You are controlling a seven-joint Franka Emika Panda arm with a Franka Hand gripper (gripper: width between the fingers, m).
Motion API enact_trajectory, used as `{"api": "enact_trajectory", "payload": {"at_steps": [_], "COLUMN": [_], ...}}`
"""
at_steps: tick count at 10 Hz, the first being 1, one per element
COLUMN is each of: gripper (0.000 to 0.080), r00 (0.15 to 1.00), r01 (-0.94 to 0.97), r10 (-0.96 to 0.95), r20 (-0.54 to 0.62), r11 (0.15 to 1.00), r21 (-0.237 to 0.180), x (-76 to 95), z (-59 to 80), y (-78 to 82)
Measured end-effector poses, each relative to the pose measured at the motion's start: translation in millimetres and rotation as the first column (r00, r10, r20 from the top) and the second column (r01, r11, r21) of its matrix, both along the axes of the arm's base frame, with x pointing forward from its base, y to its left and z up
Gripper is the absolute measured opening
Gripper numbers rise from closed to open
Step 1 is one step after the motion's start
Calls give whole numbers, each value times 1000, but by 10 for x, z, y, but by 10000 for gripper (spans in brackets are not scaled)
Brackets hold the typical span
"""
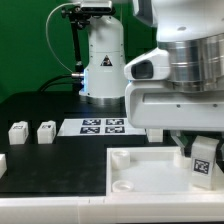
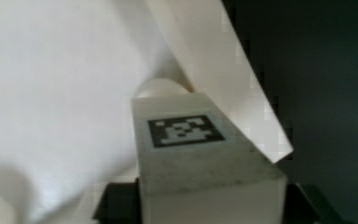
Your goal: Assemble one leg
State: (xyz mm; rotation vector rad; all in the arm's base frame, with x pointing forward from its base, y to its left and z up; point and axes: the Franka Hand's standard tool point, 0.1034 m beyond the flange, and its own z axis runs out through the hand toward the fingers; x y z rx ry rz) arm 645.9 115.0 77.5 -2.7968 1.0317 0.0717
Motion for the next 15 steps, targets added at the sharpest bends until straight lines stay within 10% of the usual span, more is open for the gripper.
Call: {"api": "enact_trajectory", "payload": {"at_steps": [4,6,11,15], "gripper": [310,310,645,649], "r00": [822,831,991,743], "r01": [568,555,-128,-656], "r10": [-562,-549,128,663], "r20": [-87,-84,38,89], "r11": [819,828,992,748], "r21": [81,82,-4,-95], "x": [-50,-53,-94,3], "z": [-35,-37,-28,9], "y": [-12,-1,255,-45]}}
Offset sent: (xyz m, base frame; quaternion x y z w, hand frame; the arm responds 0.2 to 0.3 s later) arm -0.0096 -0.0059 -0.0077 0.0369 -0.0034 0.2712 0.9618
